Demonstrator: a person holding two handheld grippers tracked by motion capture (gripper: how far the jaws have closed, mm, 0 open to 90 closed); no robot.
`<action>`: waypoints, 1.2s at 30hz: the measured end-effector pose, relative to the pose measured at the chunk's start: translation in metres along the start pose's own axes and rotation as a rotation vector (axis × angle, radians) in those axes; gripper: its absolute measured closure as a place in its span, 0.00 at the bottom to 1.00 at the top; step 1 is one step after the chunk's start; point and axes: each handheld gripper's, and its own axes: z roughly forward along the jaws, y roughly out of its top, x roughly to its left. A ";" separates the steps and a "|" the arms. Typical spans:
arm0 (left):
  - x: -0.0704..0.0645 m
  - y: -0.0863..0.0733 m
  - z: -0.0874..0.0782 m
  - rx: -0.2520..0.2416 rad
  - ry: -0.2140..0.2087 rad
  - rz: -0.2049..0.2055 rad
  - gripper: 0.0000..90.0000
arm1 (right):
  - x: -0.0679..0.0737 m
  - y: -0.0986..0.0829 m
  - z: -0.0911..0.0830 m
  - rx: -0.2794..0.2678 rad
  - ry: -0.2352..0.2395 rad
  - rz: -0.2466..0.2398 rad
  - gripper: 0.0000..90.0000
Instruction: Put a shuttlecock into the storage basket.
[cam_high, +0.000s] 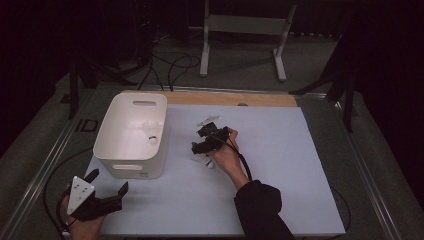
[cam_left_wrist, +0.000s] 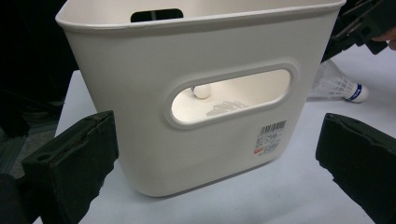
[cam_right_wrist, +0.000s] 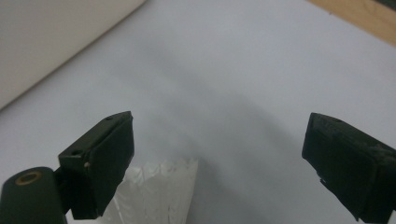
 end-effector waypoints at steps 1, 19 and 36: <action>0.000 0.000 0.000 0.002 0.000 0.001 0.00 | 0.000 -0.001 0.000 0.008 0.003 0.005 0.11; -0.001 0.000 0.000 0.001 0.001 0.001 0.00 | -0.013 -0.016 -0.036 0.015 0.074 0.024 0.17; -0.001 0.000 0.001 0.003 0.003 0.004 0.00 | -0.018 -0.038 -0.054 0.016 0.128 0.023 0.42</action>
